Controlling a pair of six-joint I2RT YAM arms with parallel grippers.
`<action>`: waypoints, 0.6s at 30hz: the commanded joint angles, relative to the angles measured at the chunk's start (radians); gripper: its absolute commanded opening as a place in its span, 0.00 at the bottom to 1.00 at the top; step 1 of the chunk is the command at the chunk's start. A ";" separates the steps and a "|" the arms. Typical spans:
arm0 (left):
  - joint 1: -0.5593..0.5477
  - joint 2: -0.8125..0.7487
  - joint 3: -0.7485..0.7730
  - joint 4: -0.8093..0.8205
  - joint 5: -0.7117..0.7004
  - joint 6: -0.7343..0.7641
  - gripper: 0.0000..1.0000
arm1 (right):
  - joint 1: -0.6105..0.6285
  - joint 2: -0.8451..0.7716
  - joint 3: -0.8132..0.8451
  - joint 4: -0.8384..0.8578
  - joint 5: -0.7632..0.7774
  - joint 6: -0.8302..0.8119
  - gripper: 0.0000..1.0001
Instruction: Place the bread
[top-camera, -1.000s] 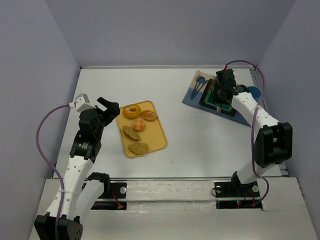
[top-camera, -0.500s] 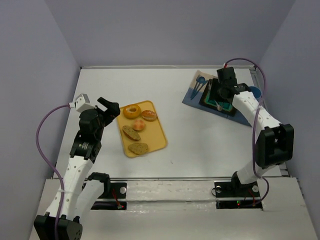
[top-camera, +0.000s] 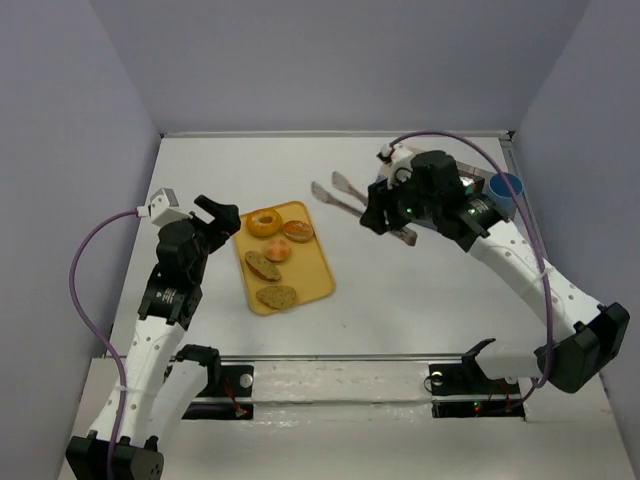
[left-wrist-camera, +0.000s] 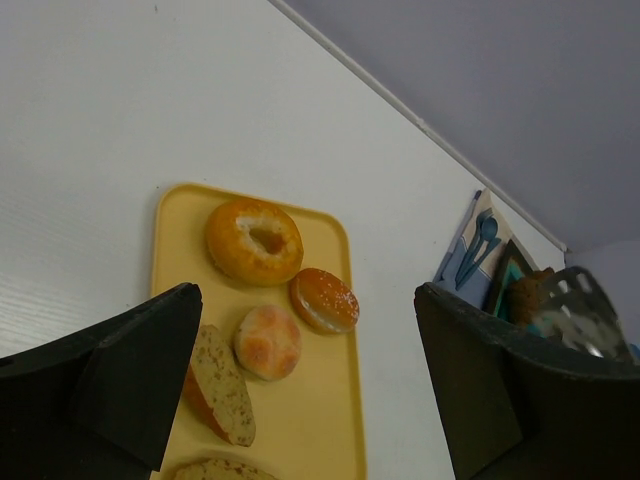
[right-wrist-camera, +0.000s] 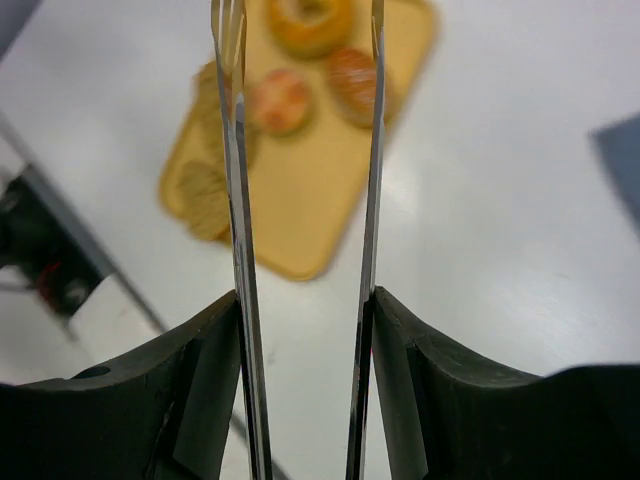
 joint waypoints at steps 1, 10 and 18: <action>-0.008 -0.012 0.010 0.027 -0.006 0.008 0.99 | 0.152 0.063 -0.049 0.041 -0.213 0.068 0.56; -0.011 -0.020 0.006 0.027 -0.009 0.005 0.99 | 0.248 0.180 -0.159 -0.010 -0.336 0.217 0.56; -0.011 -0.026 -0.002 0.024 -0.021 -0.005 0.99 | 0.277 0.286 -0.166 0.002 -0.426 0.219 0.57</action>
